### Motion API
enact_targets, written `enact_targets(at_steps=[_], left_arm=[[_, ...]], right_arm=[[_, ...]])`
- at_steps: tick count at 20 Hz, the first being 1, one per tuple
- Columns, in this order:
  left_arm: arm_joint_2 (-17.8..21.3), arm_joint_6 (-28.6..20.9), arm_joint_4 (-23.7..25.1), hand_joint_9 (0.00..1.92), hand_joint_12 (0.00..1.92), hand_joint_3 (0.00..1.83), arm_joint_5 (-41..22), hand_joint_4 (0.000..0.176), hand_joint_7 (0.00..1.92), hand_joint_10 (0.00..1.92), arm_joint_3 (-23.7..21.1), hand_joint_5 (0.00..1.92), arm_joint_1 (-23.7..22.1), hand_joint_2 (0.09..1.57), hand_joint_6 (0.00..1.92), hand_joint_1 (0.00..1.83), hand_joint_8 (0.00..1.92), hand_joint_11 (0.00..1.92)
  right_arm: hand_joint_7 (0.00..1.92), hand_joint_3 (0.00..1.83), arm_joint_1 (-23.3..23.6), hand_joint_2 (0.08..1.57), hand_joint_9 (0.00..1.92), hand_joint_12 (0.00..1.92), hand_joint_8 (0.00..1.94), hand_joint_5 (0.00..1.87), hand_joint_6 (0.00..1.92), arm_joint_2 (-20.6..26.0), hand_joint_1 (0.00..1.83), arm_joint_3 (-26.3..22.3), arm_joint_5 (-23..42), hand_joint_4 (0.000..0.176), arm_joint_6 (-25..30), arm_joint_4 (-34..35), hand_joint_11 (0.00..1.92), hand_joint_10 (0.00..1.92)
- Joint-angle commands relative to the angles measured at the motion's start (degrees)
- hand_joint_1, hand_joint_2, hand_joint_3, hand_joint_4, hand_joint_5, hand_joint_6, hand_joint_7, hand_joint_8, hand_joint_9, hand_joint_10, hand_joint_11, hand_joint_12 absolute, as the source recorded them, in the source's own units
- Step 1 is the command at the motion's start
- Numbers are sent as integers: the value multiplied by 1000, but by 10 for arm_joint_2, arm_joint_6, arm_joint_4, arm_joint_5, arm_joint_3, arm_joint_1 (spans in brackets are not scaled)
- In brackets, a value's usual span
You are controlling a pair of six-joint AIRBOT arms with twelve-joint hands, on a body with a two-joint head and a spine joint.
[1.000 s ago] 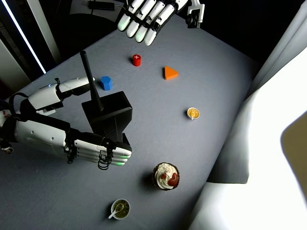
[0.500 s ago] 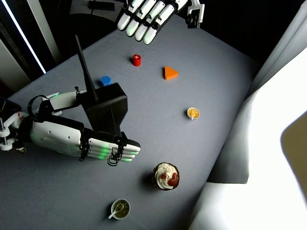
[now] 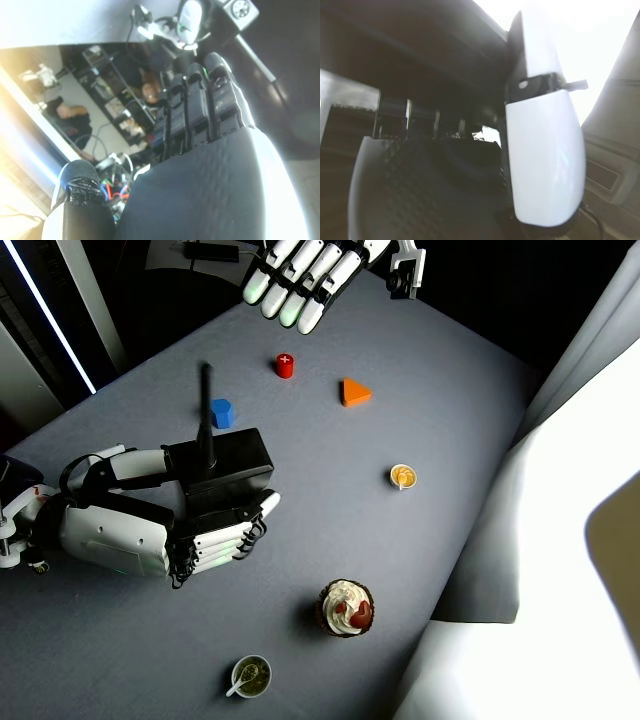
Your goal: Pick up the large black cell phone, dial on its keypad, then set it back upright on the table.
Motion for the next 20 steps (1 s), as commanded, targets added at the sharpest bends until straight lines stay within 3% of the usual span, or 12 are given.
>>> enact_targets(at_steps=[1, 5, 6, 7, 8, 9, 10, 11, 14, 16, 17, 20], left_arm=[[4, -1, -56, 144, 314, 1, -28, 0, 187, 0, 1, 173, -18, 1078, 1, 0, 0, 0], [3, -2, -50, 170, 366, 0, -34, 0, 209, 5, 1, 179, -24, 1071, 4, 0, 6, 0], [3, -2, -46, 169, 354, 0, -38, 0, 209, 3, 2, 177, -24, 1074, 2, 0, 3, 0], [2, -2, -43, 165, 328, 0, -36, 0, 207, 1, 7, 180, -24, 1075, 2, 0, 1, 0], [2, -4, -46, 177, 374, 0, -39, 0, 211, 3, 9, 177, -25, 1073, 0, 0, 1, 0], [1, -7, -46, 185, 428, 2, -48, 0, 205, 4, 8, 170, -25, 1081, 2, 0, 2, 0], [2, -9, -45, 187, 461, 3, -48, 0, 196, 3, 6, 168, -27, 1087, 1, 0, 2, 0], [2, -10, -41, 160, 393, 7, -40, 0, 159, 2, 6, 149, -27, 1111, 1, 6, 4, 0], [2, -5, -30, 185, 473, 14, -14, 0, 195, 5, 0, 163, -31, 1167, 2, 144, 8, 0], [1, -23, -19, 173, 377, 14, 16, 0, 189, 0, -4, 141, -31, 1226, 0, 268, 1, 0], [1, -13, -32, 216, 461, 8, 30, 0, 231, 8, -8, 174, -29, 1249, 6, 405, 7, 0], [0, 1, -37, 356, 752, 12, 99, 5, 362, 16, -25, 207, -29, 1339, 4, 533, 9, 0]], right_arm=[[913, 0, 4, 1145, 986, 1076, 1016, 770, 1106, 10, 1372, 1, 81, 0, 9, -19, 989, 1239], [903, 0, 13, 1149, 972, 1082, 1034, 773, 1115, 18, 1370, 6, 105, 0, 21, -73, 944, 1254], [919, 0, 19, 1129, 1003, 1526, 952, 799, 1021, 19, 1464, 6, 108, 0, 21, -79, 835, 1092], [924, 0, 25, 1119, 1018, 1586, 923, 811, 1003, 20, 1483, 7, 115, 0, 21, -85, 845, 1034], [944, 0, 31, 1110, 1033, 1580, 889, 823, 989, 21, 1488, 7, 120, 0, 20, -87, 861, 993], [932, 5, 36, 1127, 1000, 1274, 963, 814, 1070, 22, 1396, 7, 123, 0, 20, -89, 887, 1164], [916, 0, 42, 1138, 981, 1166, 1003, 806, 1093, 25, 1377, 6, 127, 0, 19, -90, 914, 1220], [903, 1, 47, 1142, 967, 1133, 1018, 809, 1102, 27, 1371, 5, 131, 0, 19, -91, 908, 1244], [929, 1, 62, 1134, 977, 1101, 983, 818, 1096, 34, 1373, -2, 135, 0, 13, -93, 931, 1215], [938, 1, 76, 1135, 976, 1093, 964, 803, 1124, 36, 1372, -6, 141, 0, 12, -93, 929, 1212], [948, 0, 82, 1118, 990, 1478, 887, 817, 1045, 37, 1464, -9, 142, 0, 11, -93, 876, 1071], [940, 0, 103, 1116, 988, 1591, 886, 837, 1010, 40, 1487, -22, 148, 0, 10, -92, 842, 1049]])
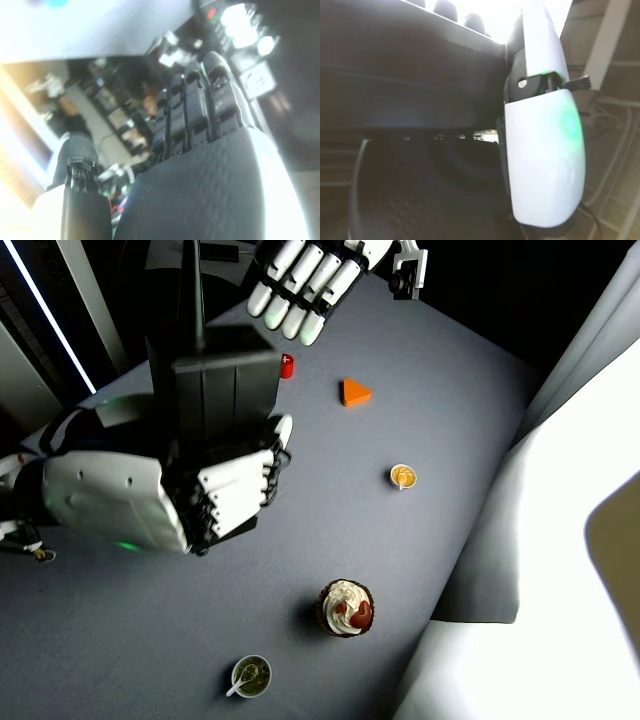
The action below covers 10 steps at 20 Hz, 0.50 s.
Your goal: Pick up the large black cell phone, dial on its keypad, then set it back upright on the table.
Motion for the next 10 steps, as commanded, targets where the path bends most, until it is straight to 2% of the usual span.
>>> enact_targets(at_steps=[1, 2, 3, 4, 5, 6, 7, 8, 9, 10], left_arm=[[1, 7, -64, 388, 814, 18, 18, 19, 395, 19, -3, 221, -13, 1375, 5, 528, 12, 0], [-1, 12, -76, 445, 948, 15, 42, 36, 439, 23, -9, 235, -12, 1407, 2, 593, 8, 0], [-2, 17, -78, 544, 1079, 0, 64, 44, 496, 52, -15, 252, -12, 1372, 2, 759, 9, 35], [-2, 22, -79, 641, 1207, 0, 93, 58, 562, 99, -23, 270, -12, 1306, 2, 928, 13, 74], [-3, 29, -88, 642, 1331, 0, 108, 62, 608, 305, -27, 271, -12, 1268, 1, 1007, 10, 98], [-4, 40, -104, 577, 1489, 0, 130, 64, 695, 823, -34, 255, -11, 1214, 1, 1057, 19, 138], [-4, 48, -104, 526, 1587, 0, 160, 62, 741, 1141, -44, 233, -10, 1191, 0, 1074, 26, 175], [-5, 52, -110, 519, 1732, 0, 179, 61, 801, 1375, -50, 217, -11, 1186, 0, 1135, 52, 219], [-7, 55, -115, 543, 1826, 37, 189, 61, 758, 1677, -53, 191, -11, 1189, 7, 1275, 1097, 370], [-9, 57, -120, 595, 1902, 29, 194, 60, 708, 1788, -55, 145, -10, 1226, 7, 1292, 1383, 416]], right_arm=[[937, 1, 10, 1117, 989, 1594, 886, 821, 1036, 9, 1487, -4, 86, 0, 10, -8, 842, 1048], [923, 0, 14, 1123, 980, 1606, 903, 804, 1066, 11, 1485, -10, 86, 0, 10, -8, 834, 1061], [951, 0, 16, 1114, 1004, 1579, 861, 815, 1037, 13, 1487, -17, 87, 0, 10, -8, 859, 1025], [966, 3, 17, 1120, 1005, 1259, 891, 821, 1092, 14, 1398, -23, 89, 0, 9, -8, 891, 1139], [957, 7, 17, 1110, 1007, 1516, 865, 823, 1036, 14, 1470, -26, 91, 0, 9, -8, 862, 1044], [968, 1, 17, 1121, 1007, 1249, 881, 817, 1104, 14, 1394, -30, 93, 0, 9, -8, 892, 1141], [973, 0, 17, 1123, 1008, 1126, 880, 818, 1116, 14, 1380, -34, 94, 0, 9, -8, 926, 1160], [967, 1, 17, 1125, 993, 1099, 899, 827, 1096, 14, 1376, -36, 94, 0, 7, -8, 933, 1193], [956, 1, 17, 1130, 971, 1110, 919, 828, 1100, 14, 1373, -36, 94, 0, 6, -8, 911, 1229], [967, 0, 17, 1126, 974, 1113, 901, 840, 1089, 14, 1374, -36, 94, 0, 6, -9, 910, 1220]])
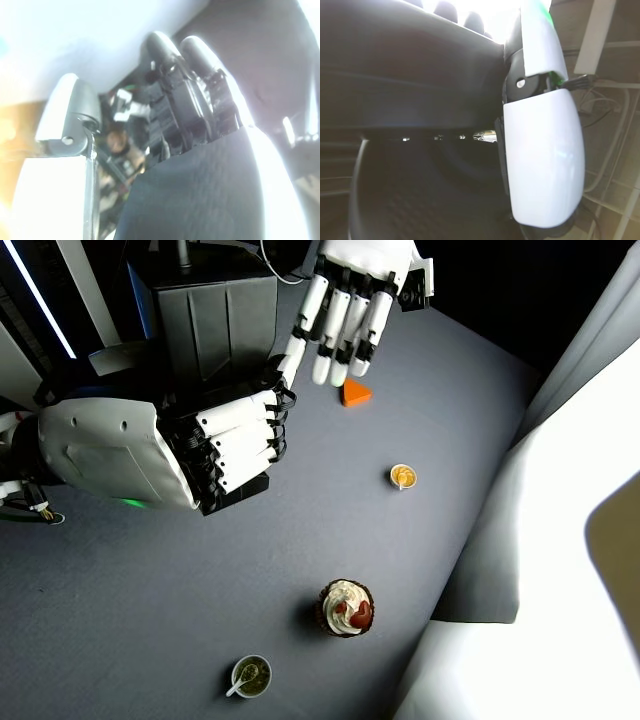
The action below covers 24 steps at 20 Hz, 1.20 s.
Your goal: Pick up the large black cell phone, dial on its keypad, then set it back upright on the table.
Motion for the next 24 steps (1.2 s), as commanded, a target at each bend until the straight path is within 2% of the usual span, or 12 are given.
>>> enact_targets(at_steps=[1, 2, 3, 4, 5, 6, 7, 10, 11, 13, 17, 24], left_arm=[[-3, 3, -42, 654, 1917, 15, -12, 52, 720, 1864, -3, 124, -14, 1227, 4, 1303, 1422, 502], [-7, 4, -45, 776, 1920, 2, -8, 35, 773, 1910, -6, 67, -14, 1207, 8, 1324, 1389, 645], [-11, 10, -55, 805, 1921, 4, 0, 28, 763, 1919, -10, 40, -14, 1214, 2, 1325, 1419, 671], [-14, 16, -67, 736, 1921, 13, 12, 30, 714, 1921, -16, 23, -14, 1237, 3, 1319, 1487, 637], [-16, 22, -76, 647, 1921, 44, 19, 26, 642, 1796, -20, 7, -14, 1240, 1, 1431, 1491, 630], [-18, 26, -85, 624, 1921, 218, 28, 26, 622, 1801, -24, 12, -14, 1167, 2, 1454, 1516, 645], [-21, 34, -97, 616, 1921, 351, 37, 24, 608, 1831, -30, 2, -14, 1112, 1, 1459, 1546, 642], [-26, 40, -112, 630, 1921, 461, 44, 31, 618, 1839, -42, 35, -14, 1056, 7, 1466, 1552, 624], [-28, 41, -114, 640, 1921, 438, 46, 30, 622, 1826, -46, 49, -14, 1061, 4, 1466, 1529, 630], [-29, 42, -113, 638, 1921, 406, 51, 34, 626, 1826, -55, 68, -13, 1074, 3, 1466, 1508, 633], [-30, 43, -112, 733, 1921, 69, 50, 26, 668, 1920, -65, 20, -13, 1238, 0, 1310, 1553, 658], [-32, 30, -101, 595, 1921, 62, 46, 19, 576, 1826, -99, 34, -11, 1259, 6, 1450, 1526, 574]], right_arm=[[970, 0, 9, 1125, 975, 1114, 897, 843, 1086, 6, 1374, 1, 83, 0, 10, -10, 909, 1218], [961, 0, 9, 1125, 989, 1112, 906, 837, 1091, 6, 1375, 1, 83, 0, 9, -10, 912, 1202], [952, 0, 9, 1116, 1003, 1496, 866, 833, 1034, 7, 1465, 2, 83, 0, 9, -10, 853, 1066], [953, 0, 9, 1114, 1005, 1572, 857, 832, 1019, 8, 1484, 2, 83, 0, 7, -10, 842, 1039], [964, 0, 9, 1107, 1006, 1570, 839, 853, 992, 8, 1488, 2, 83, 0, 6, -10, 853, 1025], [942, 4, 9, 1127, 991, 1277, 919, 820, 1107, 8, 1395, 2, 83, 0, 5, -10, 871, 1161], [963, 4, 9, 1108, 1015, 1511, 843, 839, 1036, 8, 1470, 2, 83, 0, 4, -10, 858, 1030], [919, 0, 9, 1119, 1000, 1592, 906, 816, 1040, 8, 1487, 2, 83, 0, 3, -11, 848, 1038], [923, 3, 9, 1133, 994, 1272, 961, 798, 1120, 8, 1394, 2, 83, 0, 3, -11, 892, 1165], [920, 1, 9, 1139, 985, 1088, 987, 796, 1133, 9, 1372, 1, 83, 0, 2, -11, 933, 1203], [920, 0, 9, 1136, 988, 1086, 984, 809, 1124, 9, 1372, 0, 83, 0, 1, -12, 936, 1199], [975, 0, 9, 1117, 1016, 1024, 894, 843, 1062, 10, 1378, 3, 83, 0, 1, -12, 977, 1158]])
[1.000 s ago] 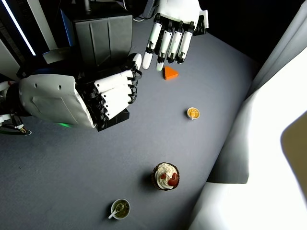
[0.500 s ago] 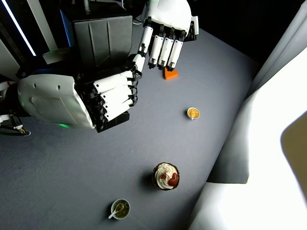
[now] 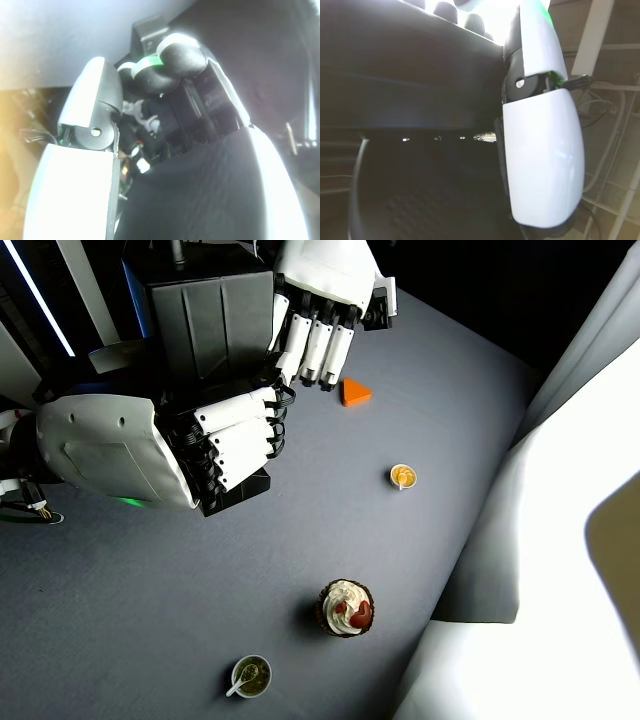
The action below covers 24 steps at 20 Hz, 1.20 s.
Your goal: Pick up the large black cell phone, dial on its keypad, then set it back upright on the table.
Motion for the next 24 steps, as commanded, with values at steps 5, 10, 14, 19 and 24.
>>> enact_targets(at_steps=[5, 10, 14, 19, 24], left_arm=[[-13, -6, -22, 715, 1921, 34, -46, 14, 647, 1921, -36, 1, -11, 1267, 0, 1304, 1584, 623], [-7, -6, -21, 702, 1921, 21, -50, 26, 636, 1921, -19, 1, -13, 1282, 0, 1300, 1600, 590], [10, -6, -22, 716, 1921, 12, -42, 25, 650, 1921, 17, 0, -16, 1276, 0, 1303, 1585, 616], [-3, 3, -26, 745, 1921, 1, -8, 31, 683, 1921, 49, 4, -14, 1261, 1, 1314, 1535, 638], [-33, 31, -69, 722, 1921, 1, -6, 32, 681, 1921, 57, 1, -1, 1261, 0, 1314, 1540, 604]], right_arm=[[975, 0, 9, 1109, 1015, 1473, 827, 846, 1005, 12, 1466, 1, 80, 0, 10, -12, 869, 1047], [989, 0, 9, 1101, 1021, 1543, 804, 855, 969, 12, 1486, 1, 80, 0, 10, -12, 871, 1007], [993, 0, 8, 1113, 1029, 1101, 853, 841, 1072, 12, 1384, 1, 80, 0, 10, -12, 955, 1125], [993, 0, 8, 1114, 1012, 1055, 863, 853, 1039, 12, 1379, 2, 80, 0, 10, -12, 975, 1175], [1001, 0, 8, 1098, 1029, 1442, 797, 866, 970, 12, 1468, 1, 80, 0, 10, -12, 904, 1013]])
